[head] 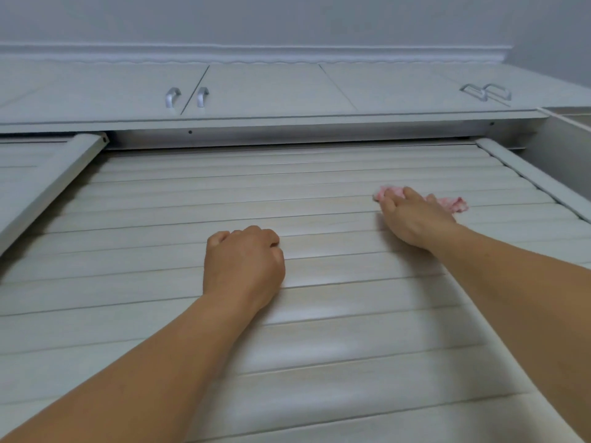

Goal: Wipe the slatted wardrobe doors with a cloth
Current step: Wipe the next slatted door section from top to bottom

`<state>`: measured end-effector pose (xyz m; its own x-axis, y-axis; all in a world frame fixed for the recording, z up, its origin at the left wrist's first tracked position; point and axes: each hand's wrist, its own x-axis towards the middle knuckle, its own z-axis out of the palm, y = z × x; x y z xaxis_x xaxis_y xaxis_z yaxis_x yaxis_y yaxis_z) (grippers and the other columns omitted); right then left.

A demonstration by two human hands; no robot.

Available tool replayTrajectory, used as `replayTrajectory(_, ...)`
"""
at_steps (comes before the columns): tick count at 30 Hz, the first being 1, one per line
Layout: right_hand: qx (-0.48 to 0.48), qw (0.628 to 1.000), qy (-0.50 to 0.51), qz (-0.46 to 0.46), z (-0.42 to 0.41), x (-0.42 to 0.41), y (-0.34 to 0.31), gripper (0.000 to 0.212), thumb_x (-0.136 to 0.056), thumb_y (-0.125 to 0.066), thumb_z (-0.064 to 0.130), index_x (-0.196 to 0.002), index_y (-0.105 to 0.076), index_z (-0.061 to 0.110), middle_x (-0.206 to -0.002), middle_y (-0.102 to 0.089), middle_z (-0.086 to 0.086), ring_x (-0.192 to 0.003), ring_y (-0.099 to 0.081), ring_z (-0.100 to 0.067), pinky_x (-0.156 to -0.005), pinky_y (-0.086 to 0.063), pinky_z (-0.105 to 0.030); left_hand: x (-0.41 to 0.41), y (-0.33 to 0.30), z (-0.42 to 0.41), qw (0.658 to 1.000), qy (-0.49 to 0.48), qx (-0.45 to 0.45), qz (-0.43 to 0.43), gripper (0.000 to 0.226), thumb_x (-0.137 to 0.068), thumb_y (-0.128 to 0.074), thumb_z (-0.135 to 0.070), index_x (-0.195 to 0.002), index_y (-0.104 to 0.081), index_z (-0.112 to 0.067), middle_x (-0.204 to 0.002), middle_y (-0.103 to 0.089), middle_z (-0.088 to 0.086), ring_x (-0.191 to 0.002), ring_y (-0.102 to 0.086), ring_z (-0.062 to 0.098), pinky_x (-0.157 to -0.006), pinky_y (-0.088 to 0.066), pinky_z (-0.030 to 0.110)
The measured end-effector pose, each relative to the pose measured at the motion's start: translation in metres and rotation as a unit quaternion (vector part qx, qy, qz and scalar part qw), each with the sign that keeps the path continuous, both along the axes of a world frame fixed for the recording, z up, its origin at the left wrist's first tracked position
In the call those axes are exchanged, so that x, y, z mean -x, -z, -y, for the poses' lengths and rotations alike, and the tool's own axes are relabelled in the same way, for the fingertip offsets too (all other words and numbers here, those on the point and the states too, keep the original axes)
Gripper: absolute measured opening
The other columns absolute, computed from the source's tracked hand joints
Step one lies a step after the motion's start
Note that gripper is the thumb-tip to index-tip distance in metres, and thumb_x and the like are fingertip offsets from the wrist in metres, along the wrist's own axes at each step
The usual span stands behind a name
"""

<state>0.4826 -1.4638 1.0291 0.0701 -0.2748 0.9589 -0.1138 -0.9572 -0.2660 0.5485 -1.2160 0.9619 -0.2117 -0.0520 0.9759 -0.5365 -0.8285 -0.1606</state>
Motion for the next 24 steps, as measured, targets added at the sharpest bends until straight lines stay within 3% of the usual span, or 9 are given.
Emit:
replayTrajectory(3,0.057,0.998,-0.009,-0.008,-0.047,-0.011,-0.008,0.053,-0.098,-0.007,0.047,-0.148,-0.021,0.036,-0.159,-0.009,0.003,-0.143,-0.006,-0.038,-0.111,-0.01,-0.061,0.002,-0.001,-0.006,0.999,0.039,-0.005,0.003,0.047,-0.081,-0.025,-0.024,-0.098,-0.069,-0.021,-0.101,-0.068,-0.003,-0.096,-0.056,0.019,-0.096,-0.025,0.024)
replayTrajectory(7,0.176,0.984,0.02,-0.017,-0.12,-0.03,-0.018,0.05,-0.098,-0.01,0.041,-0.141,-0.034,0.033,-0.151,-0.029,-0.001,-0.136,-0.022,-0.039,-0.108,-0.015,-0.061,0.001,0.0,-0.008,0.999,0.043,0.004,0.008,0.053,-0.077,-0.024,-0.026,-0.105,-0.068,-0.026,-0.106,-0.068,-0.004,-0.101,-0.056,0.021,-0.096,-0.029,0.026)
replayTrajectory(11,0.263,0.961,-0.04,-0.076,-0.161,-0.041,-0.023,0.047,-0.099,-0.016,0.036,-0.143,-0.031,0.036,-0.157,-0.017,0.001,-0.142,-0.007,-0.034,-0.113,-0.003,-0.057,-0.002,0.0,-0.005,1.0,0.008,0.019,0.011,0.057,-0.071,-0.021,-0.023,-0.104,-0.067,-0.029,-0.101,-0.068,-0.002,-0.095,-0.057,0.021,-0.087,-0.031,0.028)
replayTrajectory(15,0.237,0.967,-0.069,-0.065,-0.127,-0.024,-0.021,0.046,-0.102,-0.012,0.037,-0.145,-0.028,0.041,-0.158,-0.014,0.005,-0.143,-0.009,-0.03,-0.115,0.001,-0.051,-0.003,0.002,-0.005,1.0,0.015,0.024,0.005,0.04,-0.09,-0.034,-0.014,-0.114,-0.063,-0.028,-0.113,-0.064,-0.006,-0.105,-0.054,0.017,-0.101,-0.023,0.029)
replayTrajectory(21,0.139,0.989,-0.019,-0.038,-0.036,0.001,-0.013,0.047,-0.101,-0.015,0.037,-0.147,-0.023,0.04,-0.158,-0.012,0.003,-0.143,-0.01,-0.036,-0.113,-0.003,-0.053,-0.004,0.007,-0.004,0.999,0.039,0.026,0.005,0.04,-0.09,-0.037,-0.007,-0.116,-0.062,-0.024,-0.116,-0.063,-0.005,-0.103,-0.053,0.017,-0.108,-0.021,0.032)
replayTrajectory(24,0.069,0.997,0.006,-0.017,-0.009,0.003,-0.006,0.048,-0.099,-0.014,0.039,-0.147,-0.018,0.04,-0.158,-0.01,0.004,-0.142,-0.009,-0.037,-0.112,-0.01,-0.056,-0.006,0.01,-0.005,0.998,0.052,0.02,-0.01,0.044,-0.09,-0.035,-0.005,-0.121,-0.059,-0.024,-0.125,-0.059,-0.006,-0.112,-0.05,0.016,-0.113,-0.014,0.032)
